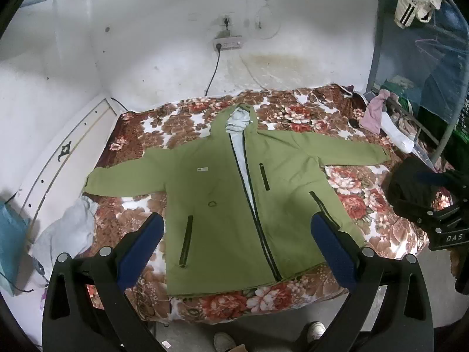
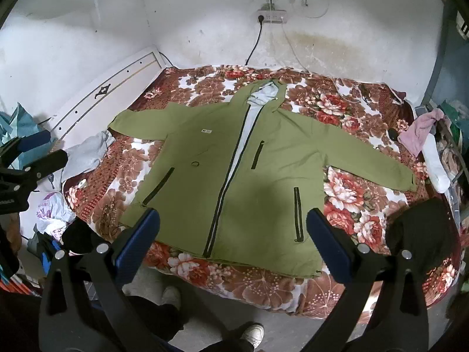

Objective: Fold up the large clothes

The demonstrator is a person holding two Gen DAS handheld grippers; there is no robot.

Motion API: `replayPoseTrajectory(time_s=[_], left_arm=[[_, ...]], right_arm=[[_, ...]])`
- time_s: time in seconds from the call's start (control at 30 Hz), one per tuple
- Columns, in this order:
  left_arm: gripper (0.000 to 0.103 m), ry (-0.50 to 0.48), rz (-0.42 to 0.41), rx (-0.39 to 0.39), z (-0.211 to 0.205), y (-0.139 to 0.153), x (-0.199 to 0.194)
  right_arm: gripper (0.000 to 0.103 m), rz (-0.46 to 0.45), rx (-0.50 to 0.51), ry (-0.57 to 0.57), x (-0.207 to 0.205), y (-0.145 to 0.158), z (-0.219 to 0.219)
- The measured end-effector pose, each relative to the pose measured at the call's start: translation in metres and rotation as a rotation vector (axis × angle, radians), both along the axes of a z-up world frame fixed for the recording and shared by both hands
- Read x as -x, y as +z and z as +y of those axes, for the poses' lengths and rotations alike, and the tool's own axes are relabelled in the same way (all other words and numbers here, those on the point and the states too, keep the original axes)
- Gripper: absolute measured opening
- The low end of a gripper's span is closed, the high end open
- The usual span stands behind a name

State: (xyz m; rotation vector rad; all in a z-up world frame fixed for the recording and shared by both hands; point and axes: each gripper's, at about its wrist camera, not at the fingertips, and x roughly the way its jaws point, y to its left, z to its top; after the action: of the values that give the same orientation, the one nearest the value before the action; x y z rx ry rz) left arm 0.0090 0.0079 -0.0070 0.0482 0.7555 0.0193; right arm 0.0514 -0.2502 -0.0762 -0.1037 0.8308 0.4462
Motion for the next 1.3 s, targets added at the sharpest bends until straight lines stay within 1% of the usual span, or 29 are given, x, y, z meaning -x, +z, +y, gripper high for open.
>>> replayPoseTrajectory(time_s=[0.2, 0.33, 0.4, 0.53, 0.77, 0.93, 1.1, 1.3], left_arm=[[0.098, -0.015, 0.002, 0.014, 0.0, 0.0, -0.002], [0.098, -0.019, 0.014, 0.03, 0.001, 0.001, -0.008], [0.098, -0.017, 0.012, 0.026, 0.002, 0.001, -0.009], [0.098, 0.013, 0.01, 0.055, 0.011, 0.006, -0.018], [0.098, 0.015, 0.004, 0.029, 0.017, 0.008, -0.027], [0.098, 0.014, 0.008, 0.017, 0.012, 0.006, -0.029], [0.098, 0.03, 0.013, 0.022, 0.002, 0.006, -0.038], [0.098, 0.018, 0.029, 0.026, -0.002, 0.006, -0.044]], right_arm=[[0.098, -0.002, 0.011, -0.001, -0.003, 0.002, 0.004], [0.098, 0.009, -0.001, -0.011, -0.004, 0.0, 0.006], [0.098, 0.016, -0.009, -0.019, -0.006, -0.001, 0.006], [0.098, 0.032, -0.027, -0.029, -0.012, 0.0, -0.002], [0.098, 0.033, -0.045, -0.024, -0.02, 0.003, -0.006], [0.098, 0.032, -0.053, -0.011, -0.031, 0.005, -0.011], [0.098, 0.031, -0.05, -0.002, -0.041, 0.008, -0.021], [0.098, 0.043, -0.049, 0.004, -0.048, 0.008, -0.025]])
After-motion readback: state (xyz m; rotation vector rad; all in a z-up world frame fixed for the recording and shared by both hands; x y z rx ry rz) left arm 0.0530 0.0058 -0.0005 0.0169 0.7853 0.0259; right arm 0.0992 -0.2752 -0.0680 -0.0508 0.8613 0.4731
